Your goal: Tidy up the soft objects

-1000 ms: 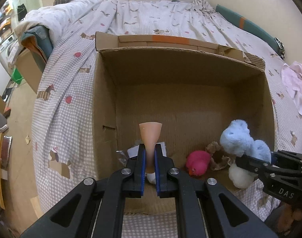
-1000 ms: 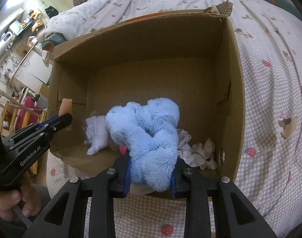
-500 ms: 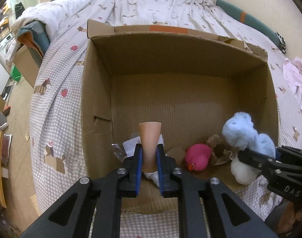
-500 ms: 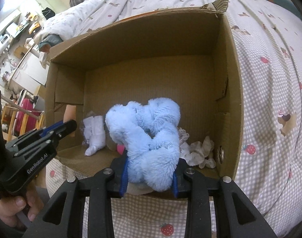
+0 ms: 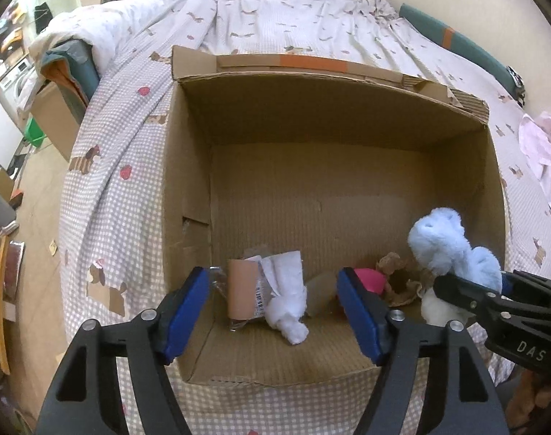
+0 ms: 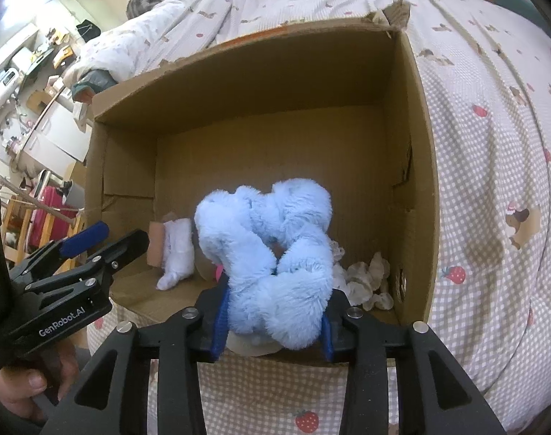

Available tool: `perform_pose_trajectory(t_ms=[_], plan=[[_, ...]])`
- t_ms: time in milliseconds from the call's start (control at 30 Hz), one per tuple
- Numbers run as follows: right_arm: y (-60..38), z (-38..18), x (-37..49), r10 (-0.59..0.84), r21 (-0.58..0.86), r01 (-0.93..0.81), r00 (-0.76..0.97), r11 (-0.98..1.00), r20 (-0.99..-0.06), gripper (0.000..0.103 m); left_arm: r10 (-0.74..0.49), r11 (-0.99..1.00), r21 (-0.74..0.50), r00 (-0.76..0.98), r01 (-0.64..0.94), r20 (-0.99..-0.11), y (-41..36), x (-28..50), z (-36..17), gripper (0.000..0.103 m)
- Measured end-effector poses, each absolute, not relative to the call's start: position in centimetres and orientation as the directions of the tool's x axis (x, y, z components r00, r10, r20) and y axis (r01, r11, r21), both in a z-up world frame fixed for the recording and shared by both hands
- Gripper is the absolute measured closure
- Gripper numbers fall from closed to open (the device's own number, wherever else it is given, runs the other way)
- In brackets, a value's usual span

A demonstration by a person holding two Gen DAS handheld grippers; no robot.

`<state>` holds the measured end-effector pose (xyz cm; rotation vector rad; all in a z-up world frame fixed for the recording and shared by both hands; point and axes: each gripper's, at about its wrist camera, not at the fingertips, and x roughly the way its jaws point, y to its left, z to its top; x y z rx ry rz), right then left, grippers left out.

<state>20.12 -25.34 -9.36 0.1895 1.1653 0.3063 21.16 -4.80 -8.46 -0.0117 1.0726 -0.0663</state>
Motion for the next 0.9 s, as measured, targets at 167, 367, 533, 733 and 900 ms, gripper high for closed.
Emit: perform_pose_trajectory(t_ms=[167, 367, 533, 733, 900], plan=[[-25.8, -8.4, 20.0, 0.339, 0.314, -0.129, 0.407, 0.941, -0.848, 0.061, -0.045, 0.999, -0.044, 0.524, 0.015, -0.851, -3.9, 20.8, -7.1, 0.032], [-26.3, -5.4, 18.9, 0.321, 0.298, -0.132, 0.538, 0.945, -0.779, 0.045, -0.021, 0.999, -0.038, 0.632, -0.013, -0.775, -2.9, 19.1, -4.1, 0.032], [-26.8, -2.9, 17.3, 0.337, 0.329, -0.134, 0.627, 0.935, -0.703, 0.028, 0.005, 0.999, -0.022, 0.657, -0.032, -0.753, -2.3, 17.8, -2.7, 0.023], [-27.1, -1.2, 15.1, 0.318, 0.305, -0.144, 0.677, 0.942, -0.663, 0.007, 0.018, 0.998, -0.028, 0.679, -0.056, -0.734, -1.4, 16.0, -1.7, 0.004], [-27.1, -0.6, 13.4, 0.299, 0.28, -0.148, 0.71, 0.948, -0.637, 0.0, 0.007, 0.998, -0.034, 0.722, -0.043, -0.692, -1.0, 13.6, -0.3, 0.001]])
